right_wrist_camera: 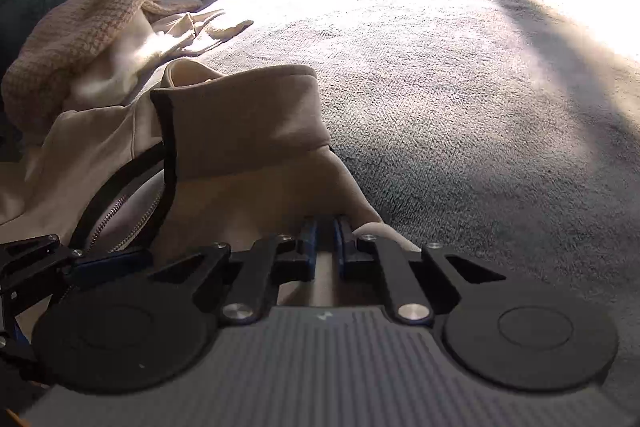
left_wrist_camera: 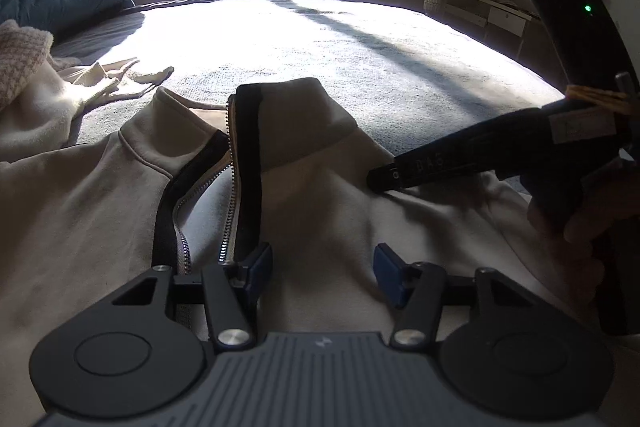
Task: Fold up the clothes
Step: 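Grasp the zipper edge at the collar with the right tool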
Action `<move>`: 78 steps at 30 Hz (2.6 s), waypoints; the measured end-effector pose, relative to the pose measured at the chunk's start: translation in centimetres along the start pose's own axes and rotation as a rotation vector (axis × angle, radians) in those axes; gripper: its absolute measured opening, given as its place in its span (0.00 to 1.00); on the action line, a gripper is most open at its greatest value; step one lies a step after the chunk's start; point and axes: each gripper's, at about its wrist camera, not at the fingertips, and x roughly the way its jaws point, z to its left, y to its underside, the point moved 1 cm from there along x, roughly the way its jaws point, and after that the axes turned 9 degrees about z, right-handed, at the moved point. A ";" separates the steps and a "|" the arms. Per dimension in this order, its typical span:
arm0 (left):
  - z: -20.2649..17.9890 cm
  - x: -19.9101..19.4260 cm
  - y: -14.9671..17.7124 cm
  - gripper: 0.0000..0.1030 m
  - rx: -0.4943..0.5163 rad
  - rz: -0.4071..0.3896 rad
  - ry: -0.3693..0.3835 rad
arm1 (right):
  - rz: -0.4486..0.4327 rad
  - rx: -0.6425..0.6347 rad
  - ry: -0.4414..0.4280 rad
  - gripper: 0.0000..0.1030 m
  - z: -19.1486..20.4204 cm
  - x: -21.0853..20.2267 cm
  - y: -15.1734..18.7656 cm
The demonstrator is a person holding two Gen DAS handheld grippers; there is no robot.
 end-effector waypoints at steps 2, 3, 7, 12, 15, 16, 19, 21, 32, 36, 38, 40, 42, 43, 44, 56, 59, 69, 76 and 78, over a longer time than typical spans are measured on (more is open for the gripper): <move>0.7 -1.1 0.0 0.56 -0.021 -0.001 0.022 | -0.022 -0.003 0.012 0.09 1.3 -1.6 -0.3; 1.2 -1.9 0.0 0.56 -0.033 -0.001 0.023 | -0.044 -0.013 0.006 0.11 2.0 -2.6 -0.4; 4.2 -4.5 0.1 0.56 -0.113 -0.001 0.041 | -0.097 -0.012 -0.076 0.11 4.7 -3.8 -1.9; 8.1 -5.3 0.7 0.56 -0.153 0.021 0.042 | -0.093 0.002 -0.112 0.12 7.9 -2.6 -4.1; 10.3 -4.4 1.2 0.53 -0.184 0.041 0.034 | -0.079 0.035 -0.188 0.12 9.9 -2.9 -4.4; 11.0 -4.3 1.2 0.52 -0.196 0.035 0.033 | -0.045 0.063 -0.211 0.12 10.2 -2.4 -4.4; 12.9 -3.9 1.1 0.53 -0.220 0.016 0.024 | 0.017 0.119 -0.225 0.12 10.7 -0.4 -4.2; 13.8 -2.9 1.2 0.53 -0.220 0.035 0.023 | 0.064 0.155 -0.217 0.12 10.8 1.2 -4.4; 13.9 -1.8 2.6 0.56 -0.088 0.002 0.031 | -0.039 0.744 -0.274 0.19 6.0 4.3 -2.3; 14.2 -1.8 2.9 0.56 -0.098 -0.012 0.047 | -0.080 0.762 -0.298 0.22 5.5 5.5 -2.7; 14.3 -1.8 2.9 0.57 -0.102 -0.013 0.053 | -0.096 0.762 -0.331 0.23 5.1 5.9 -2.6; 14.5 -1.8 2.9 0.57 -0.105 -0.016 0.059 | -0.097 0.751 -0.354 0.23 4.8 5.9 -2.6; 14.6 -1.8 3.0 0.57 -0.112 -0.019 0.067 | -0.115 0.734 -0.357 0.24 4.5 5.2 -2.9; 14.6 -1.8 3.0 0.57 -0.115 -0.021 0.070 | -0.134 0.718 -0.353 0.27 4.5 4.8 -3.1; 14.6 -1.8 3.1 0.57 -0.116 -0.024 0.072 | -0.153 0.702 -0.349 0.29 4.4 4.4 -3.3; 14.5 -1.8 3.2 0.57 -0.109 -0.041 0.063 | -0.043 0.571 -0.410 0.57 5.6 4.9 -3.5; 14.6 -1.9 3.2 0.57 -0.113 -0.044 0.066 | -0.051 0.595 -0.431 0.55 5.5 5.4 -3.6; 12.5 -2.7 0.4 0.56 -0.028 -0.114 0.030 | -0.144 0.268 -0.199 0.10 9.9 1.0 -5.2; 11.3 0.2 0.7 0.58 -0.009 -0.057 -0.009 | -0.105 -0.130 0.166 0.10 15.7 1.7 -6.0; 11.3 0.3 0.9 0.58 -0.008 -0.059 -0.010 | -0.076 -0.206 0.260 0.12 16.4 3.7 -5.7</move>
